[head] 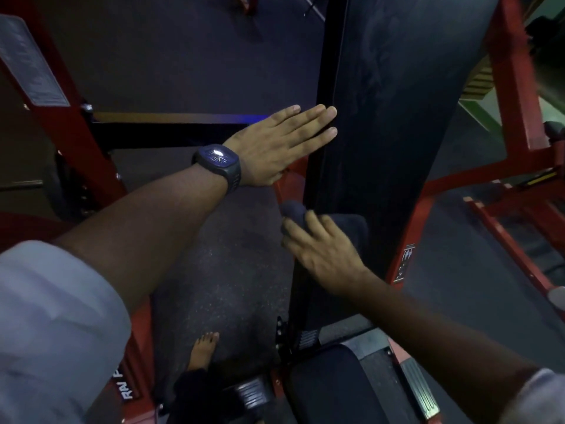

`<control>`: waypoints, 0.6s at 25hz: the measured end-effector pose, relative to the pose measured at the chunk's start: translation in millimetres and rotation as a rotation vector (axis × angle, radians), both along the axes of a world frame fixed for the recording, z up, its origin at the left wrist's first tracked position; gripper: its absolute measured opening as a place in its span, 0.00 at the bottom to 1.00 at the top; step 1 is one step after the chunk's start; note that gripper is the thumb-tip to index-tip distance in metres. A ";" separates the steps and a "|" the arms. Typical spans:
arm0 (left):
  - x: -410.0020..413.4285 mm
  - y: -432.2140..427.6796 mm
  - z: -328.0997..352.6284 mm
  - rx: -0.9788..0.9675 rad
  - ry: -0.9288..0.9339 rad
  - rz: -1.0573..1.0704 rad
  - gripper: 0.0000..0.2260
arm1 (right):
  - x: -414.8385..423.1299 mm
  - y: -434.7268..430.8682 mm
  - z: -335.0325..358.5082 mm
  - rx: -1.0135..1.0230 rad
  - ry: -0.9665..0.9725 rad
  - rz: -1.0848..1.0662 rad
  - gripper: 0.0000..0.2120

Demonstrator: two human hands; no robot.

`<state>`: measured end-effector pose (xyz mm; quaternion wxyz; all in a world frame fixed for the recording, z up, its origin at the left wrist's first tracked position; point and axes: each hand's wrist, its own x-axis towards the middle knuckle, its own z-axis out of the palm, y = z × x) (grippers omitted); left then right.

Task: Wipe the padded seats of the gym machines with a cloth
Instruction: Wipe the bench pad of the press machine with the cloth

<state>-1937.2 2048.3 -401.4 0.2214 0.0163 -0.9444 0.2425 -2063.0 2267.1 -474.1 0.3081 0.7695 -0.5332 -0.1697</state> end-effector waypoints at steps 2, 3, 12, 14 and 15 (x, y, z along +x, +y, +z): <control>2.7 4.2 -9.6 0.008 -0.018 -0.020 0.45 | 3.3 -2.9 4.3 -0.103 -0.052 -0.060 0.24; 3.7 7.1 -13.7 0.015 -0.022 -0.016 0.46 | 9.3 4.3 -7.6 -0.065 0.047 -0.026 0.25; 9.2 24.0 -33.8 0.069 -0.024 -0.035 0.43 | 27.2 33.8 -52.6 0.268 0.193 0.031 0.20; 10.2 26.7 -36.1 0.073 -0.036 -0.044 0.44 | 21.4 28.4 -47.6 0.253 0.075 -0.040 0.19; 11.4 28.2 -38.2 0.083 -0.058 -0.048 0.44 | 23.0 25.7 -44.0 0.213 0.038 -0.106 0.19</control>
